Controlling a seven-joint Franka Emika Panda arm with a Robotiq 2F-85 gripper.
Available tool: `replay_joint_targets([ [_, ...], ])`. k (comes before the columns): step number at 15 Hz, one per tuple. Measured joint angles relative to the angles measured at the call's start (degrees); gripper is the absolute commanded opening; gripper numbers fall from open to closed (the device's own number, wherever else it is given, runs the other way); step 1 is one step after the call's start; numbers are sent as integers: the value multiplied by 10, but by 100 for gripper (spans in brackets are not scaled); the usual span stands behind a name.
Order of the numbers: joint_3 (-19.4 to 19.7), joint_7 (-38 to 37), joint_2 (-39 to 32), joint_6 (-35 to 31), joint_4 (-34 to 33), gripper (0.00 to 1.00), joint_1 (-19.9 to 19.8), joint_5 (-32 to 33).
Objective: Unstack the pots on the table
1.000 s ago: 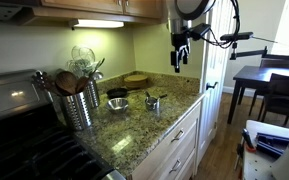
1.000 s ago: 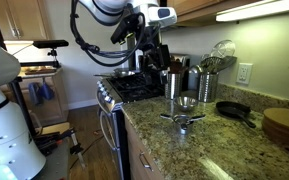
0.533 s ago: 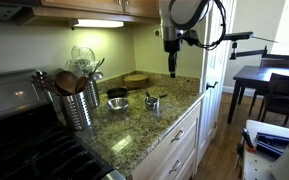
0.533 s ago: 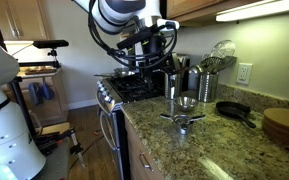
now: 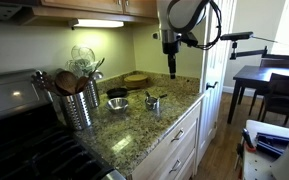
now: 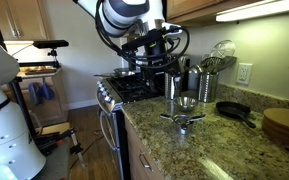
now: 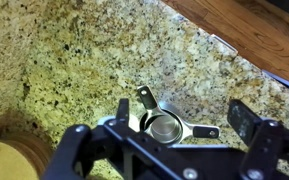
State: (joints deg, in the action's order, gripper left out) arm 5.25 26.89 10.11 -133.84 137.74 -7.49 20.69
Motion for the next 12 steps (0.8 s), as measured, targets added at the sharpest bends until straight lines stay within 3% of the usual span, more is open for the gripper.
replay_joint_targets([
  [5,4,28,-15,-10,-3,100,0,-1],
  [12,12,161,-113,-72,-35,100,0,-36],
])
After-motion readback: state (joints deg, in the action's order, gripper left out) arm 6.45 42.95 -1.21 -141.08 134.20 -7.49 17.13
